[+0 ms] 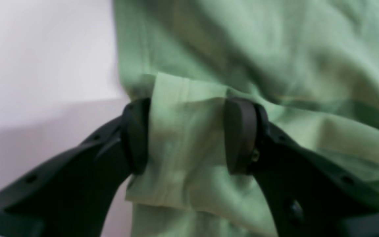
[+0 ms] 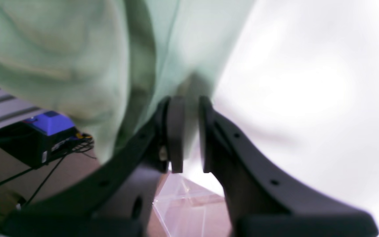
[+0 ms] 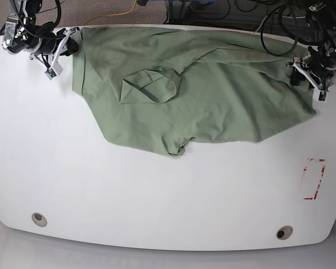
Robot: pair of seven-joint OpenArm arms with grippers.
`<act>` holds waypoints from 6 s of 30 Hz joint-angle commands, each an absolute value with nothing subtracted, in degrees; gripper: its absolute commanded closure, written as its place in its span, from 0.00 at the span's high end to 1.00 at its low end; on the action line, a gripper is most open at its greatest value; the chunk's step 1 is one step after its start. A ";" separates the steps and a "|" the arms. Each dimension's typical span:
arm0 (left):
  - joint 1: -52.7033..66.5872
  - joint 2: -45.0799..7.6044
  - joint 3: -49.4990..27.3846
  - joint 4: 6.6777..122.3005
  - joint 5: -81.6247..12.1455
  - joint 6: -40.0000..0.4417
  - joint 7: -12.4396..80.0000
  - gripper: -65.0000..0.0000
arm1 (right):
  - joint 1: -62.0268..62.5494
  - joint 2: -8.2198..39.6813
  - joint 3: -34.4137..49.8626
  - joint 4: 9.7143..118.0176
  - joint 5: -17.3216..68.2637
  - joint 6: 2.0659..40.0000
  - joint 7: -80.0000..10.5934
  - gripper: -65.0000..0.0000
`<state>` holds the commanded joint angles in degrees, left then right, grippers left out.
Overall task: Layout the t-shirt on the table in an organized manner, then fold the t-shirt properly
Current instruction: 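Pull the pinched fabric back toward the table edge with the right gripper, then drag the shirt's side edge outward and down with the right gripper, then move the left gripper inward over the shirt and grasp its side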
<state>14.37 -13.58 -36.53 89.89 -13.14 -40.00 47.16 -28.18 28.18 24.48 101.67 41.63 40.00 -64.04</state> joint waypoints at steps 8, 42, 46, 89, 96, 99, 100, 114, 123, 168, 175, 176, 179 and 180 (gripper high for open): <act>14.37 -13.67 -36.88 95.69 -13.23 -40.00 51.38 0.49 | -28.26 27.82 24.84 109.41 41.89 40.00 -64.13 0.63; -1.36 -13.58 -48.40 104.04 -12.70 -40.00 51.82 0.49 | 19.82 23.52 16.13 65.45 41.54 40.00 -57.54 0.65; -1.36 -13.67 -48.48 103.96 -12.70 -40.00 51.82 0.49 | 21.85 23.43 9.80 59.03 41.54 40.00 -52.18 0.65; -9.36 -13.85 -52.53 76.26 -4.79 -40.00 51.56 0.49 | 24.40 13.93 0.31 59.56 41.54 40.00 -50.95 0.04; -10.59 -13.85 -49.01 70.37 -4.88 -40.00 51.56 0.49 | 24.04 13.85 0.31 59.56 41.63 40.00 -50.95 0.04; -10.86 -13.85 -47.25 69.67 -4.97 -40.00 51.56 0.49 | 24.04 13.85 0.31 59.56 41.63 40.00 -50.95 0.04; -10.86 -13.85 -46.73 69.67 -5.05 -40.00 51.56 0.49 | 24.04 13.85 0.31 59.56 41.63 40.00 -50.95 0.04; -12.53 -13.41 -43.03 70.11 -5.41 -40.00 51.56 0.39 | 23.69 13.93 0.31 59.56 41.63 40.00 -50.95 0.04; -12.35 -13.41 -40.40 70.73 -5.41 -40.00 51.56 0.00 | 22.73 13.93 0.31 59.56 41.63 40.00 -50.95 0.04; 17.71 -11.03 -10.24 110.55 -6.64 -40.00 51.74 0.01 | 21.67 13.85 0.31 59.56 41.63 40.00 -50.95 0.04; 17.63 -13.32 -6.02 112.92 -15.43 -40.00 56.40 0.00 | 21.67 13.85 0.31 59.38 41.63 40.00 -50.95 0.04; 17.54 -13.67 -5.23 113.27 -16.48 -40.00 56.84 0.00 | 21.67 13.85 0.31 59.38 41.63 40.00 -50.95 0.04; 17.36 -14.20 -5.05 113.80 -19.03 -40.00 57.10 0.01 | 21.67 13.85 0.31 59.38 41.63 40.00 -50.95 0.04; 17.27 -14.20 -5.93 113.89 -19.91 -40.00 57.19 0.01 | 21.67 13.85 0.31 59.38 41.63 40.00 -50.95 0.04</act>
